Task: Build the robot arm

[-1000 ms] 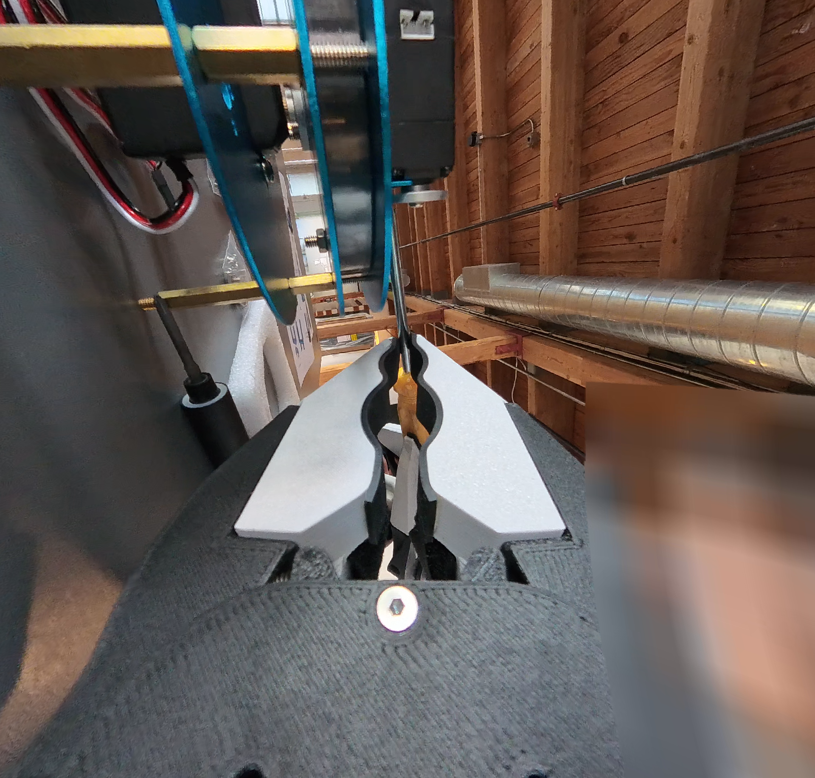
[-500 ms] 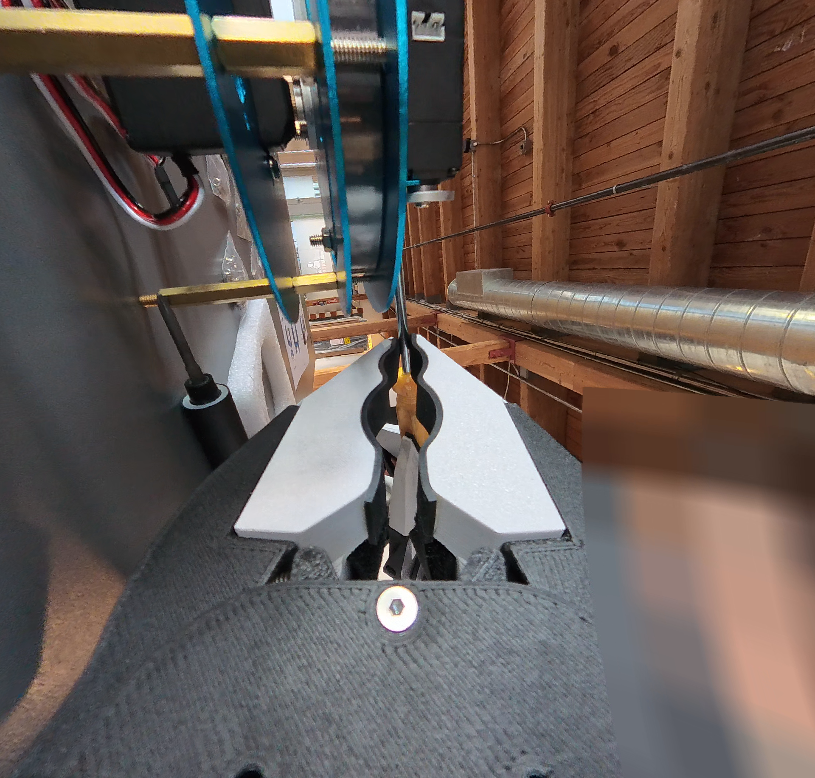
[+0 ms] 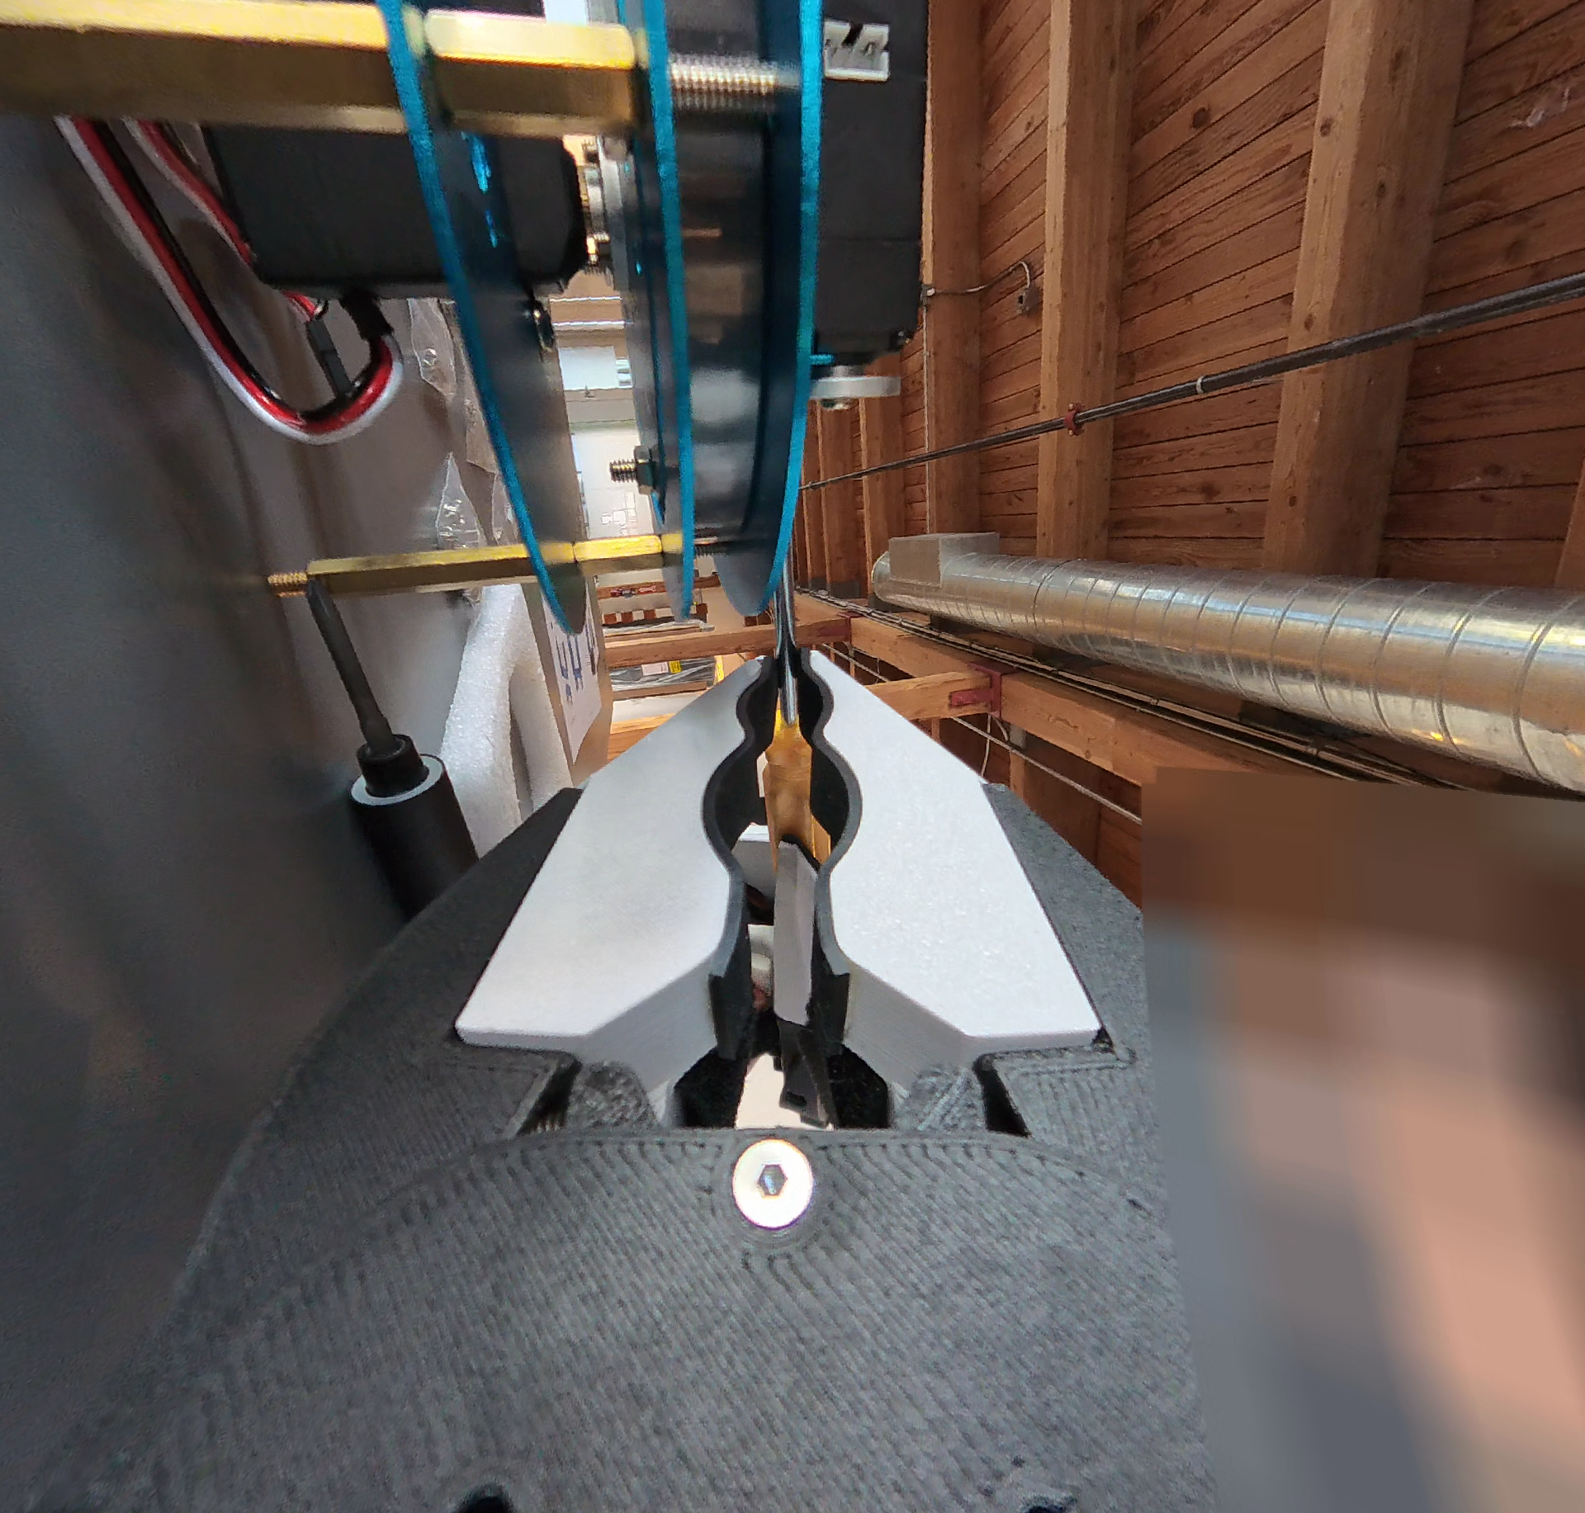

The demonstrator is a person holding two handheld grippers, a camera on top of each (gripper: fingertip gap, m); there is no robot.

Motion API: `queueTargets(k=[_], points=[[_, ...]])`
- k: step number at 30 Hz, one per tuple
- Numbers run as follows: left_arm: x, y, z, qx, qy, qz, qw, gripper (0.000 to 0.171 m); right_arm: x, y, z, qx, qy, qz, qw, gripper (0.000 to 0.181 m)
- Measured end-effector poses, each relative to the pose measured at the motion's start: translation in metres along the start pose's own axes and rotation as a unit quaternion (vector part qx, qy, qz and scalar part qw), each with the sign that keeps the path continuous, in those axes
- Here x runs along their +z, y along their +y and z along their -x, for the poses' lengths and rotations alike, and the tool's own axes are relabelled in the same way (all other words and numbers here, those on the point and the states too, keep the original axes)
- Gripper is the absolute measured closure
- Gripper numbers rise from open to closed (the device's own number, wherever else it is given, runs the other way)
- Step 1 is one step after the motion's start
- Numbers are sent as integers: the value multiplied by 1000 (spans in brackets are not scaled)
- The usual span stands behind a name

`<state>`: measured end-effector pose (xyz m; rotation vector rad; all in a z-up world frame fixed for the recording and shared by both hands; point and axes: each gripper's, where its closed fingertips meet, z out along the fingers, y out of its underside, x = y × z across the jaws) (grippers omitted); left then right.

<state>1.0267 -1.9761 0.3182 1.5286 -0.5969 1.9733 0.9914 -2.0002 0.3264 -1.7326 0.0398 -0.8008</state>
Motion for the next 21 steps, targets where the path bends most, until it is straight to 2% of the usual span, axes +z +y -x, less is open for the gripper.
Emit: queueTargets(k=[16, 21], points=[[-1, -1, 4, -7, -15, 5, 1000, 169, 1, 10, 4, 115, -40, 58, 991, 164], [-1, -1, 6, -6, -24, 7, 1000, 169, 2, 18, 6, 203, -76, 82, 973, 164]])
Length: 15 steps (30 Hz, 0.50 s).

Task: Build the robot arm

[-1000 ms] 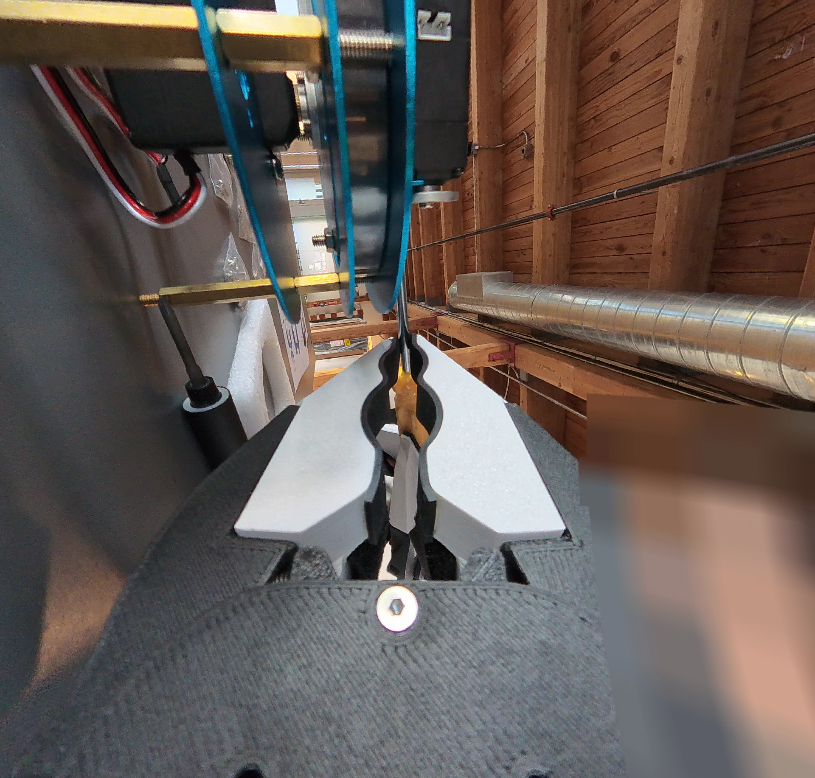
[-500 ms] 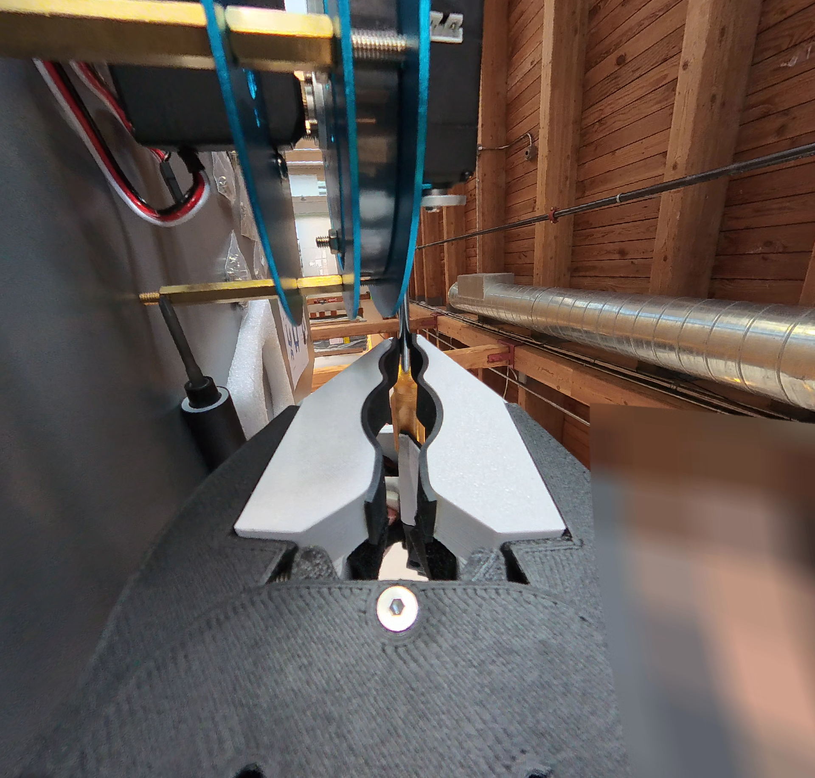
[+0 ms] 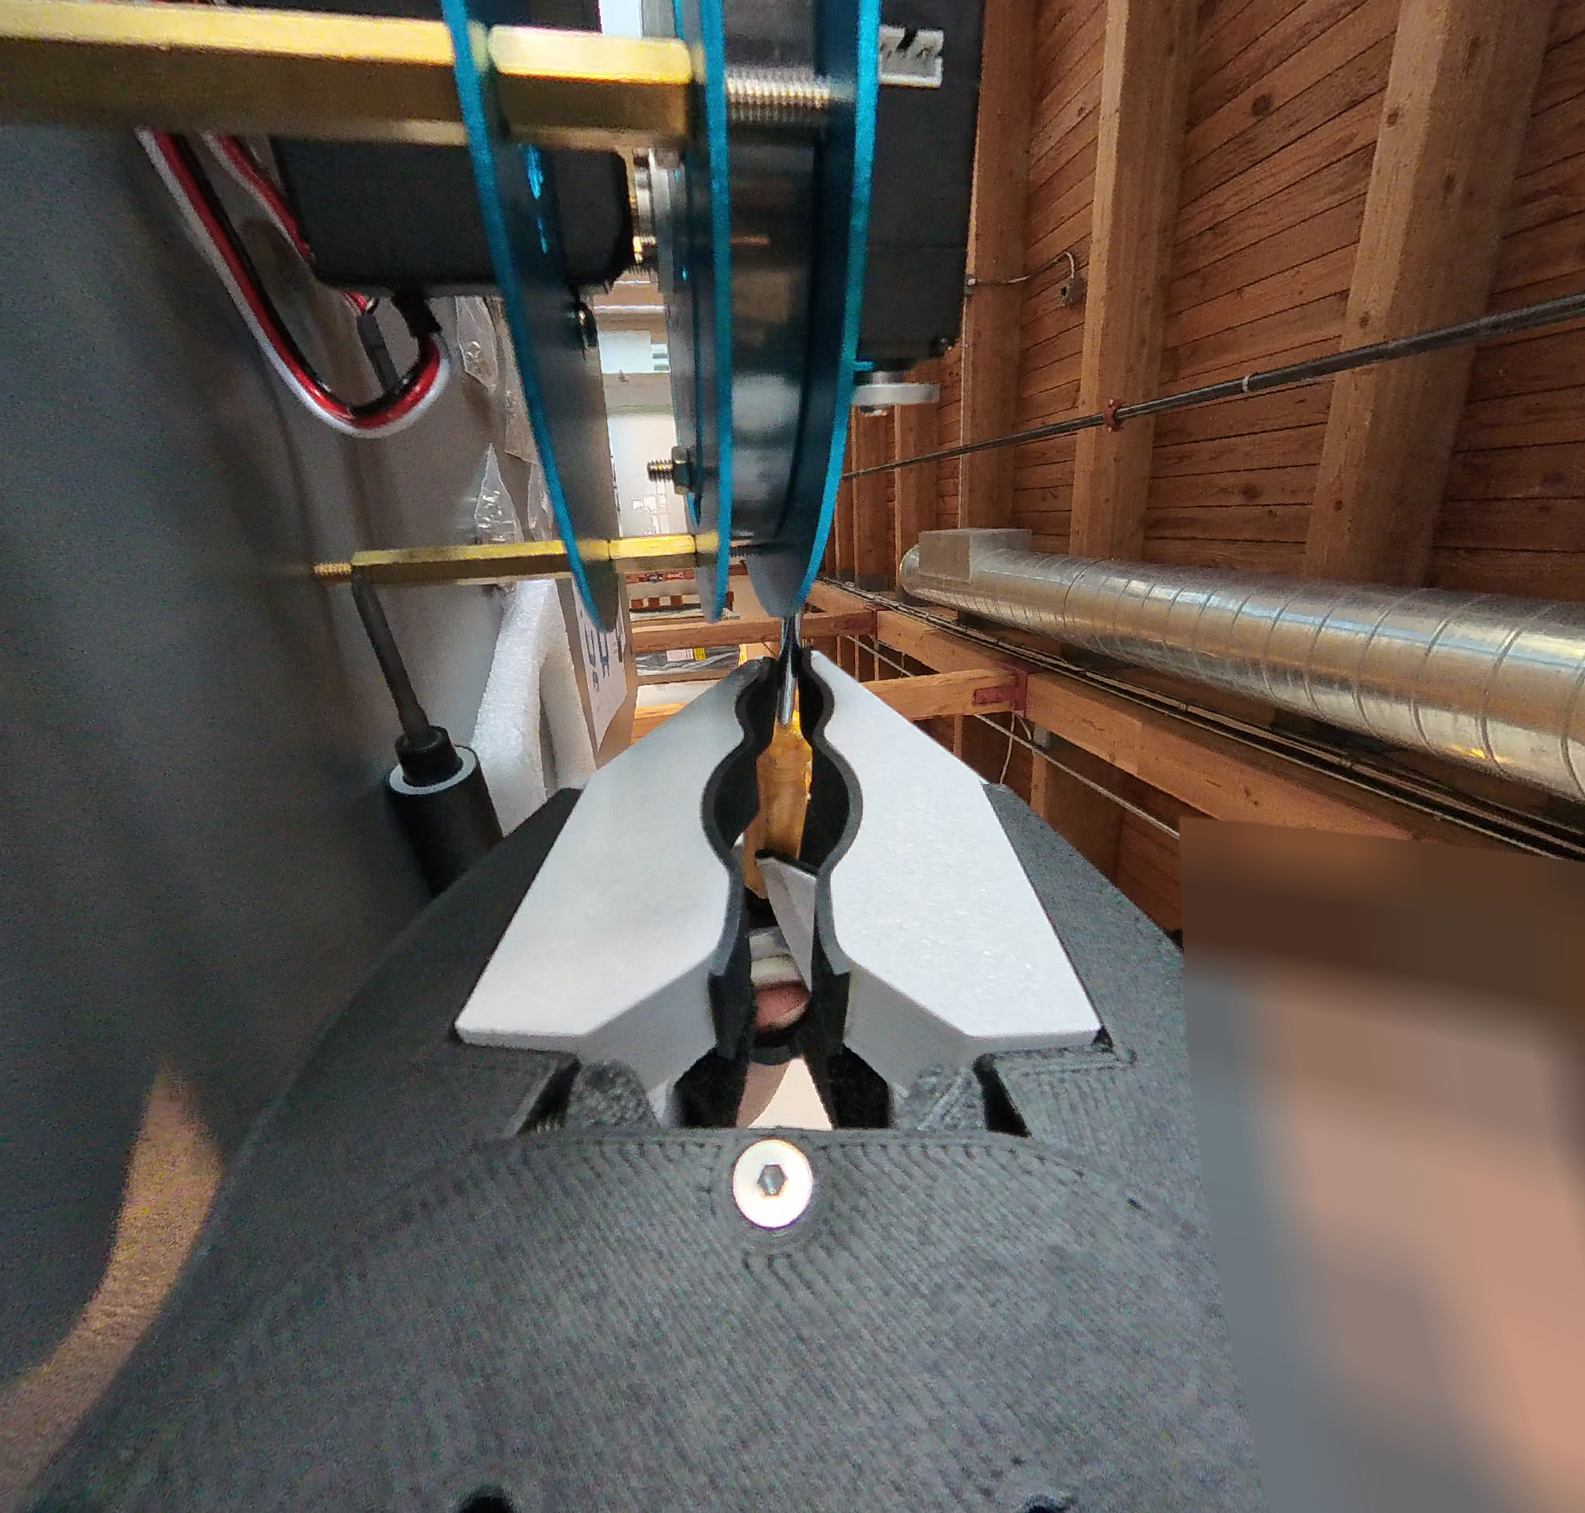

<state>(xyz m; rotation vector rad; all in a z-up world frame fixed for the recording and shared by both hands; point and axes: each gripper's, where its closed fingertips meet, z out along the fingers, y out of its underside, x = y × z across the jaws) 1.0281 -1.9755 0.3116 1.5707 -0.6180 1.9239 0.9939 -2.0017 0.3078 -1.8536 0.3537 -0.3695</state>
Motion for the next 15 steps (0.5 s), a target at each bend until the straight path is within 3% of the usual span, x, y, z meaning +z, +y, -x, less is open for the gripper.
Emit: queueTargets(k=[3, 6, 12, 15], points=[[0, 0, -1, 5, -2, 2, 1000, 169, 0, 1, 2, 24, -26, 0, 999, 162], [0, 0, -3, 8, 0, 2, 1000, 169, -1, 1, 2, -22, -15, -6, 1000, 145], [-1, -1, -2, 10, -2, 1, 1000, 169, -4, 5, 0, -154, 40, -5, 987, 163], [-2, -2, -2, 11, -3, -2, 1000, 169, -3, 7, 2, -114, 26, -6, 993, 163]])
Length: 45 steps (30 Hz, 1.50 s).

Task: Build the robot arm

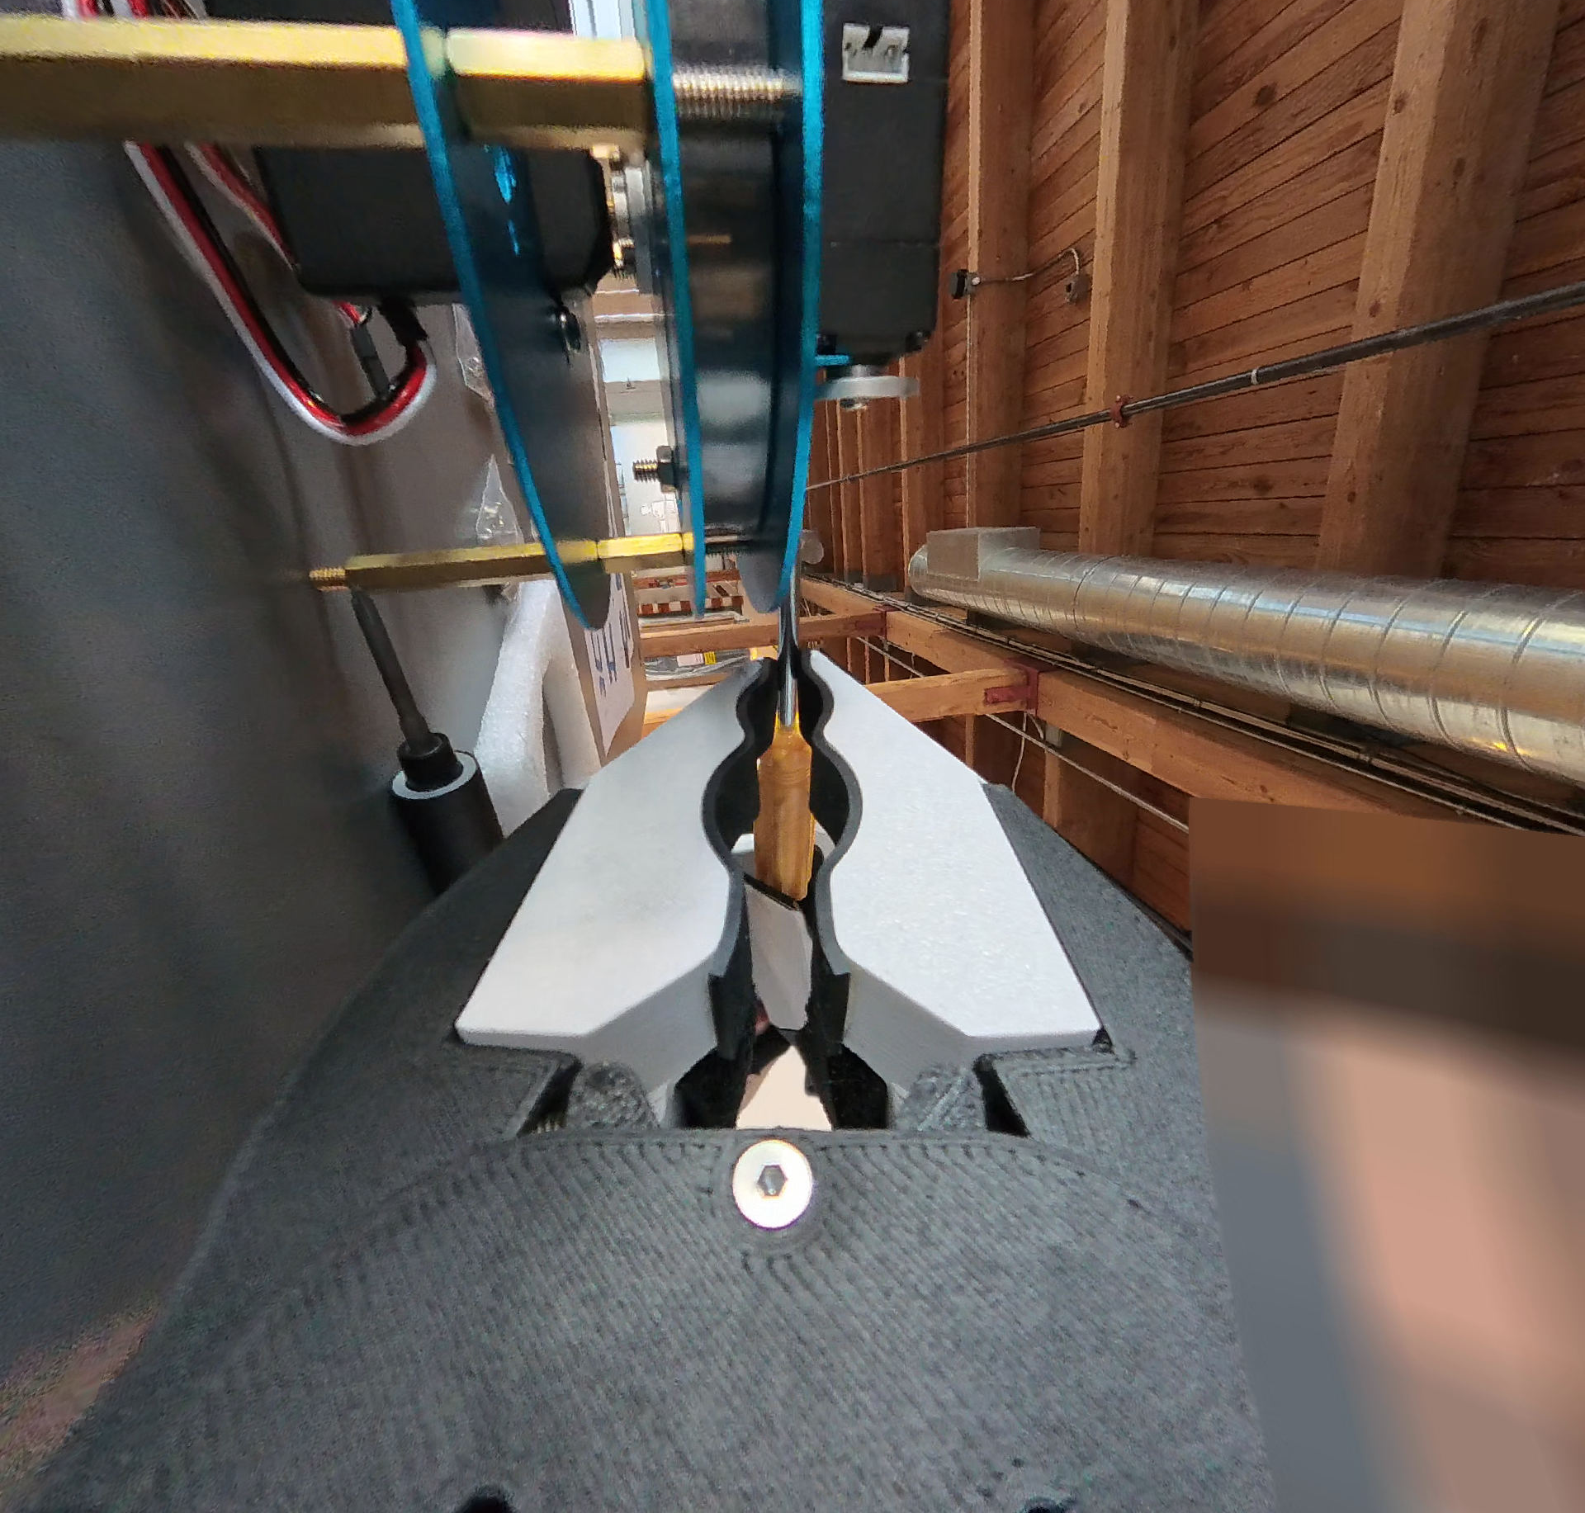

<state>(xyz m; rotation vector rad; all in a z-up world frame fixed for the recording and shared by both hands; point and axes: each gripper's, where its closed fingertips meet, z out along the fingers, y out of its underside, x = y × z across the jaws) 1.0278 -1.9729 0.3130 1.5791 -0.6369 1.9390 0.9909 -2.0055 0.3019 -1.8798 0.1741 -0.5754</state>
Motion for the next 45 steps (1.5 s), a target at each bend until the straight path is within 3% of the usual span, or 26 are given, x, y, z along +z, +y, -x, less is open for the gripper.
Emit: queueTargets(k=[5, 7, 11, 13, 17, 20, 24, 27, 29, 34, 38, 45], points=[[0, -3, 1, 3, -4, -3, 1000, 169, 3, 4, 3, 136, -57, 3, 989, 164], [0, -3, 1, 2, -4, -3, 1000, 169, 4, 5, 5, 143, -75, 2, 987, 162], [0, -3, 1, 0, -4, -2, 1000, 169, -3, -4, -6, -12, -3, -33, 999, 147], [0, -3, 0, 0, -3, -2, 1000, 169, -3, -4, -5, -90, 24, -27, 995, 149], [-2, -3, 0, 0, -4, -2, 1000, 169, 1, -4, -2, -127, 35, -18, 991, 162], [-2, -4, -1, -3, 0, -4, 1000, 169, 1, -5, -1, -80, 37, -21, 996, 163], [-3, -6, 0, -1, -3, -7, 1000, 169, 4, -2, 1, 73, 2, -23, 997, 163], [-4, -7, 2, -1, -7, -6, 1000, 169, 6, 4, 5, 143, -33, -11, 989, 163], [-4, -7, 2, -4, -5, -5, 1000, 169, 6, 4, 7, 145, -46, -12, 988, 162], [-5, -7, 0, -4, -1, -2, 1000, 169, 5, 5, 7, 45, -29, -3, 999, 157], [-8, -8, 0, -5, -5, 0, 1000, 169, 7, 7, 11, 5, -9, 18, 1000, 164], [-10, -10, -1, -4, -7, 3, 1000, 169, 9, 5, 18, 173, -72, 8, 982, 164]])
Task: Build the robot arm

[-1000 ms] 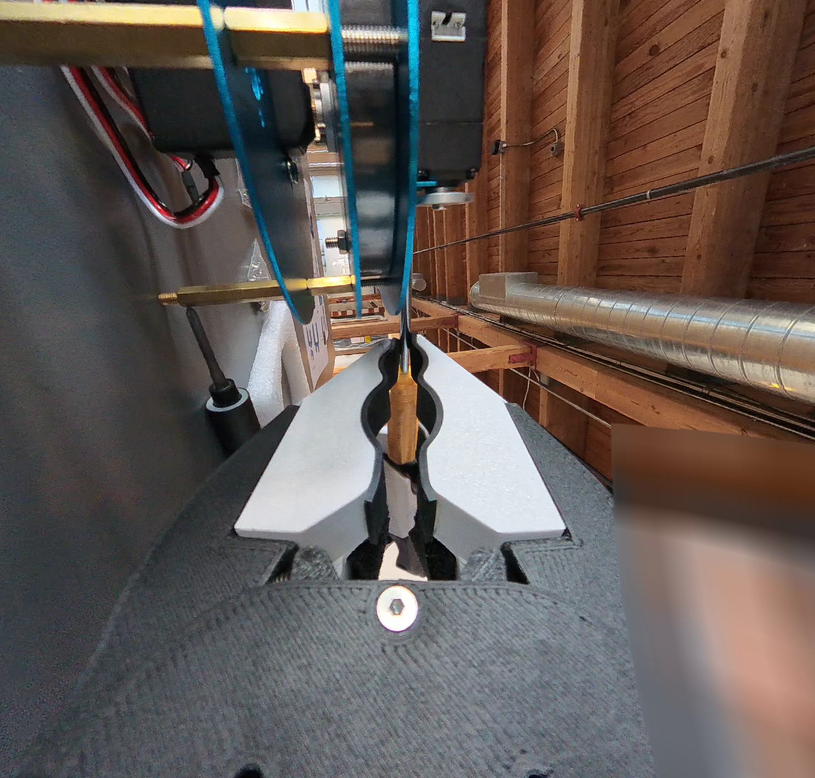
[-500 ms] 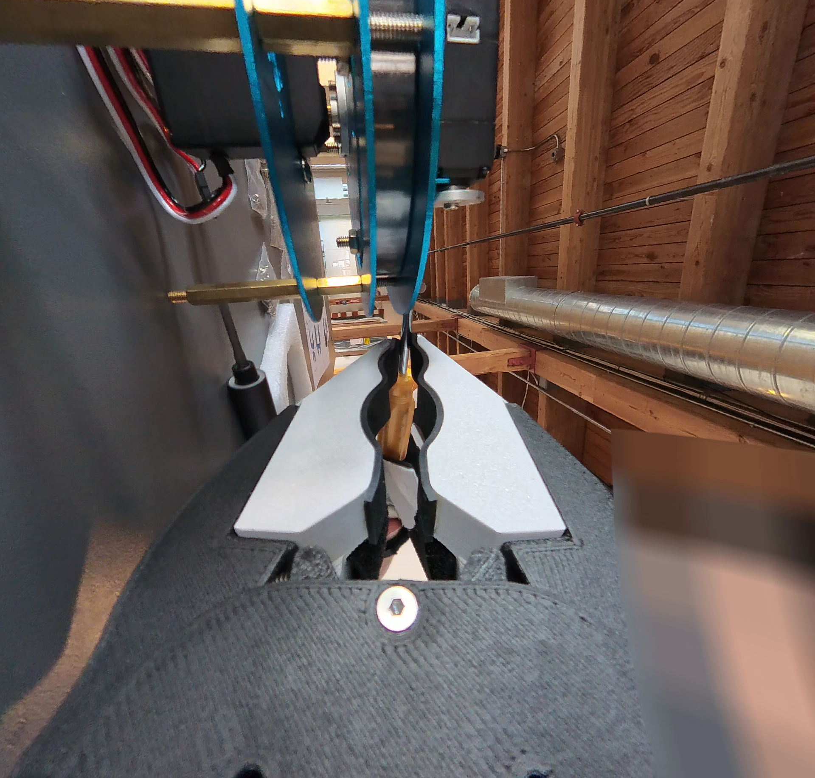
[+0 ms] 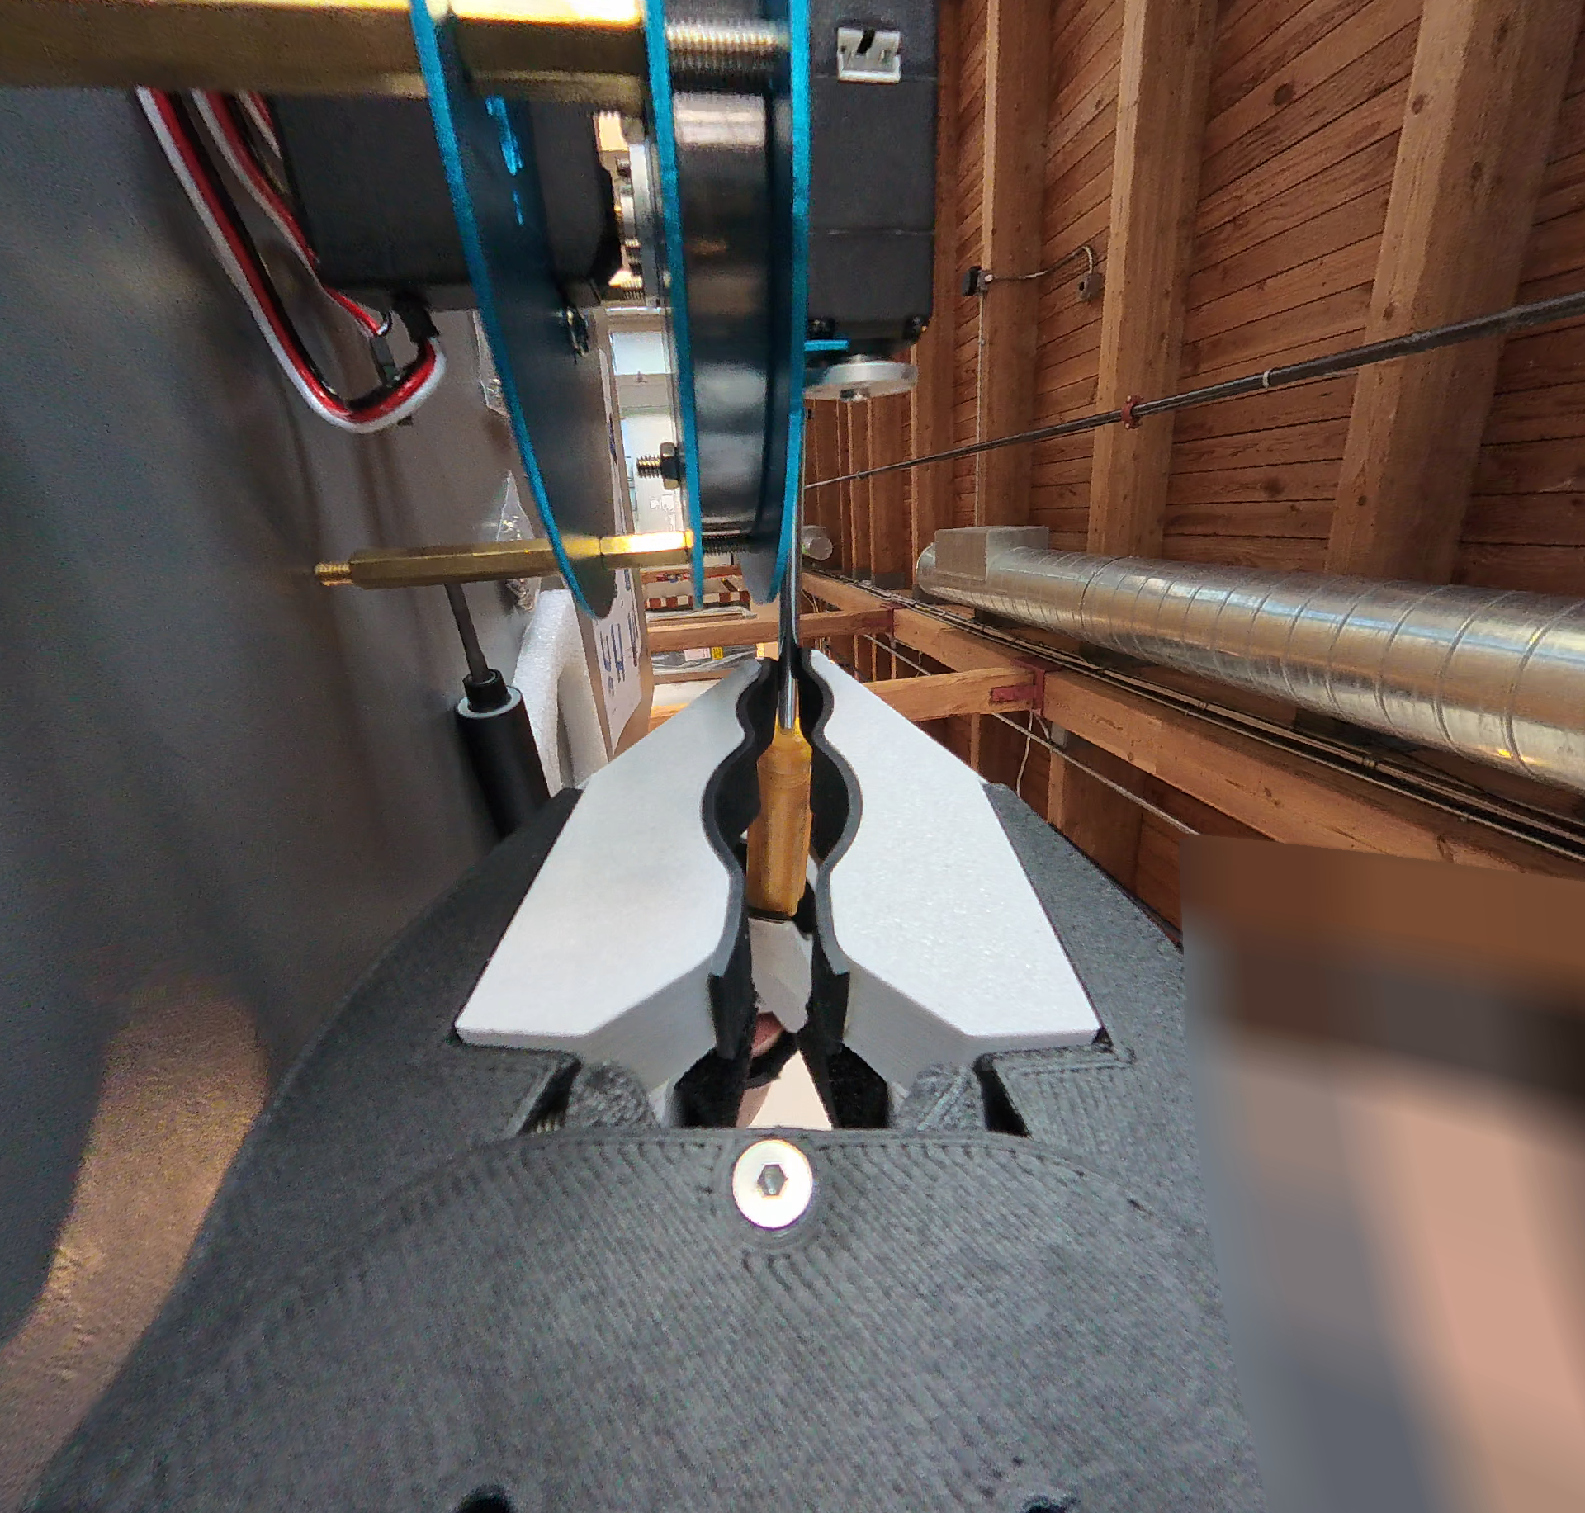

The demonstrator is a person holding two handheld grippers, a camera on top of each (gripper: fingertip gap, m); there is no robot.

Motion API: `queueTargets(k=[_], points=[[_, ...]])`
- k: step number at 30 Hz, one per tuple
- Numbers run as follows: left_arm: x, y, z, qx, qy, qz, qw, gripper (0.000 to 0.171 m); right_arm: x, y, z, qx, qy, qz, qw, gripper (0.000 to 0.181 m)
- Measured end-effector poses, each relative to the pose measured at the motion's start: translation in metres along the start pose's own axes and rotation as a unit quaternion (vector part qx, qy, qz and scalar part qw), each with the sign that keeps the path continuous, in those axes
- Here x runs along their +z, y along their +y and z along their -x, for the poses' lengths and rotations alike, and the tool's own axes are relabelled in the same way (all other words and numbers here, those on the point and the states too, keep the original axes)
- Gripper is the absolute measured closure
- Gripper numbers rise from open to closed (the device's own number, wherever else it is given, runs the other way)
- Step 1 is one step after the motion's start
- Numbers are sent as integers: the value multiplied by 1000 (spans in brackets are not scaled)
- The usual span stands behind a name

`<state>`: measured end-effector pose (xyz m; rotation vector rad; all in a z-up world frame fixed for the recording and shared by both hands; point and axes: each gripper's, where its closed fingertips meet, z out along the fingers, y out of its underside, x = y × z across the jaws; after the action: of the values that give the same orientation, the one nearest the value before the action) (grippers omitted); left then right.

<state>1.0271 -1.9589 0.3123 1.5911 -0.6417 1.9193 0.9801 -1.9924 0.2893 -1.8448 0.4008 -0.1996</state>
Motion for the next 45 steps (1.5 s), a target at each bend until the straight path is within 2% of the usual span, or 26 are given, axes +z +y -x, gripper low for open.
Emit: queueTargets(k=[3, 6, 10, 14, 16, 20, 27, 29, 32, 37, 40, 45], points=[[0, 0, 0, -2, 0, 2, 1000, 169, 1, 0, 3, 68, -39, -3, 997, 164], [-1, 0, 0, 0, -2, 5, 1000, 169, 1, 0, 6, 95, -60, -2, 994, 164], [-1, 0, 1, -1, -4, 7, 1000, 169, -1, -2, 5, 75, -47, -5, 996, 153], [-1, 0, 1, -1, -6, 8, 1000, 169, -2, -2, 1, 6, 1, 8, 1000, 163], [-2, -1, 2, 0, -7, 7, 1000, 169, 0, -1, 1, 5, 4, 13, 1000, 163], [-3, -3, 3, 0, -9, 1, 1000, 169, 2, 1, 3, 95, -41, 4, 995, 163], [-4, -3, 4, -1, -13, 3, 1000, 169, 3, 2, 13, 239, -143, 6, 961, 163], [-5, -3, 4, -1, -12, 4, 1000, 169, 4, 3, 16, 240, -155, 11, 958, 162], [-6, -4, 4, 1, -16, 6, 1000, 169, 4, 4, 11, 205, -122, 14, 971, 155], [-8, -4, 5, 4, -27, 13, 1000, 169, 6, 6, 16, 153, -103, 36, 982, 163], [-10, -4, 5, 4, -36, 18, 999, 169, 9, 7, 21, 192, -131, 37, 972, 163], [-12, -5, 4, 5, -48, 30, 998, 169, 8, 0, 30, 288, -197, 22, 937, 162]])
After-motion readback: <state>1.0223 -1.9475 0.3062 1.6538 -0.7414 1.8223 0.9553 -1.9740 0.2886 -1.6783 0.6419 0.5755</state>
